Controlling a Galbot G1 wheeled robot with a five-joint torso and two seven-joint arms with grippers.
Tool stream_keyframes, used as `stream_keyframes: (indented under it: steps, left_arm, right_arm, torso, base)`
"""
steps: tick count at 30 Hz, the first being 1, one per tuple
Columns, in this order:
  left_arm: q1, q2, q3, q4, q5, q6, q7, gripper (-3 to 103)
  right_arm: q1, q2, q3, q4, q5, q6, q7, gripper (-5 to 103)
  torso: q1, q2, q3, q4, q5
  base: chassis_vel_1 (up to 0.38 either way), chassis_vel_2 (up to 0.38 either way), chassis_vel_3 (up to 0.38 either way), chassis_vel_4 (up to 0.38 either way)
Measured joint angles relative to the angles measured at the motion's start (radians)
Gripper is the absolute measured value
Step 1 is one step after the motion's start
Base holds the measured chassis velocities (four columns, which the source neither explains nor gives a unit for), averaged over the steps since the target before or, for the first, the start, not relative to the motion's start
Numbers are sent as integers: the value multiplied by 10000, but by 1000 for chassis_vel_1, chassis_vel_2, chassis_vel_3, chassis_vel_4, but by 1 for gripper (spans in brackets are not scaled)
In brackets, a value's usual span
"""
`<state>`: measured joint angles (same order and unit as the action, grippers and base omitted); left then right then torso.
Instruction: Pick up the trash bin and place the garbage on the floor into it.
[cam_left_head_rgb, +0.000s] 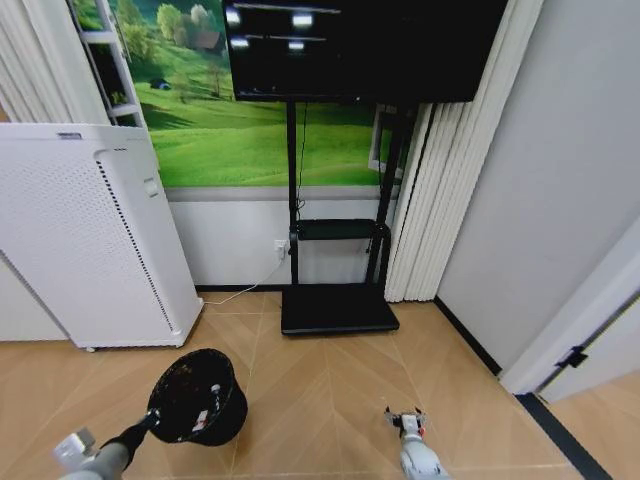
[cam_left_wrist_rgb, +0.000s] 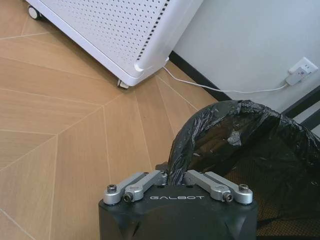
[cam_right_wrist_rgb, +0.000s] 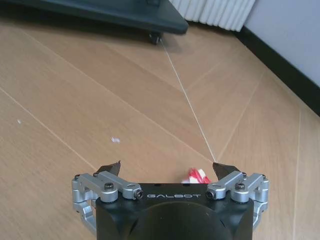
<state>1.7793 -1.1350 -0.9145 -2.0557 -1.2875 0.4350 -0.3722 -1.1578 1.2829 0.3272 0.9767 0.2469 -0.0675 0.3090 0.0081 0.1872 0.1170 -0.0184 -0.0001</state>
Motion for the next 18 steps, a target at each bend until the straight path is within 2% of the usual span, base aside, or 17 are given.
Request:
stream_keyframes:
  steps: [7, 8, 11, 14, 16, 18]
  left_arm:
    - [-101, 40, 129, 13, 24, -14, -14, 4]
    - [-105, 48, 157, 15, 44, -15, -23, 4]
    - [-97, 93, 229, -2, 49, -6, -30, 4]
    - [-209, 156, 428, -45, 86, -2, -92, 4]
    - [-221, 142, 519, -76, 135, -5, -120, 4]
    - [-223, 63, 709, -145, 252, -6, -141, 4]
  right_arm:
    - [214, 102, 54, -600, 112, 16, -45, 100]
    - [321, 121, 18, -790, 242, 64, -43, 102]
    - [531, 131, -98, -1115, 536, 98, -40, 99]
    - [937, 156, -183, -1793, 865, 99, 83, 89]
    - [1006, 166, -197, -1925, 1044, 104, 141, 89]
    - [1037, 154, -188, -1958, 1333, 88, 183, 79]
  torso:
    - [0, 0, 0, 0, 1]
    - [0, 0, 0, 1, 0]
    - [0, 0, 0, 3, 3]
    - [0, 0, 0, 2, 1]
    - [1, 0, -1, 0, 1]
    - [0, 1, -1, 4, -7]
  base:
    - [0, 0, 0, 0]
    - [0, 0, 0, 0]
    - [0, 0, 0, 0]
    - [0, 0, 0, 0]
    - [0, 0, 0, 0]
    - [0, 0, 0, 0]
